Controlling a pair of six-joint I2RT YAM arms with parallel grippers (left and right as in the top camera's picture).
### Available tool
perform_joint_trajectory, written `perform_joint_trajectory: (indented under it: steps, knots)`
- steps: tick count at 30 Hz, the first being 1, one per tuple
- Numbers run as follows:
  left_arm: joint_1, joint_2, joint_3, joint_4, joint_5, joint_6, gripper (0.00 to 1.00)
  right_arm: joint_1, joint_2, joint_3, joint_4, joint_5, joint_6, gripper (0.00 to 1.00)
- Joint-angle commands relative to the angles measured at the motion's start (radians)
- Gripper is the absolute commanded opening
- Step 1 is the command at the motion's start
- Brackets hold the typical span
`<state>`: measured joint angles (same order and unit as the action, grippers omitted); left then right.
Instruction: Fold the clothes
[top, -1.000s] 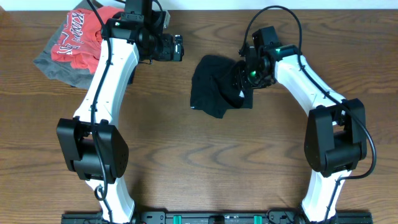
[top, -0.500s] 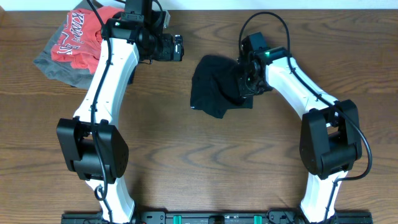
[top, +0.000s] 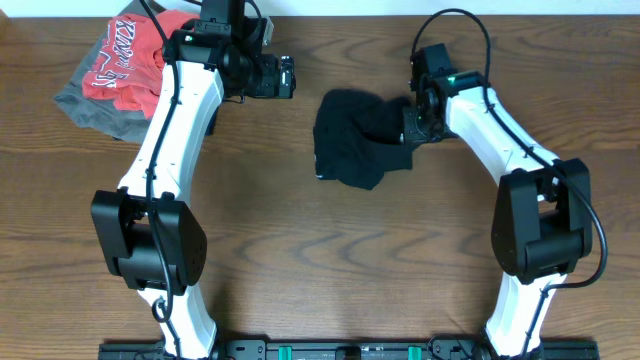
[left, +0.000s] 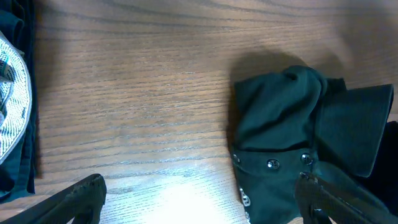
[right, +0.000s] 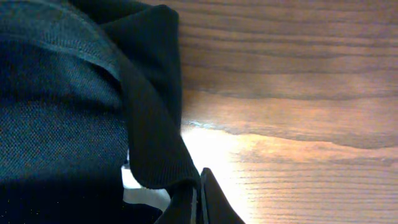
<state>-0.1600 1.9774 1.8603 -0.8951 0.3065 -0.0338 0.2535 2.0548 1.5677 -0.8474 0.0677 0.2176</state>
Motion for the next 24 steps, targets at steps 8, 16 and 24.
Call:
perform_joint_trajectory:
  steps: [8, 16, 24]
  knots:
    - [0.000, 0.013, -0.005, -0.006, -0.013, -0.012, 0.98, -0.047, 0.008, -0.012, 0.003, 0.008, 0.011, 0.67]
    - [-0.012, 0.013, -0.005, -0.012, -0.012, -0.012, 0.98, -0.136, -0.018, 0.088, -0.072, -0.148, -0.053, 0.74]
    - [-0.148, 0.014, -0.005, -0.029, -0.002, -0.004, 0.98, -0.213, -0.022, 0.243, -0.197, -0.155, -0.078, 0.77]
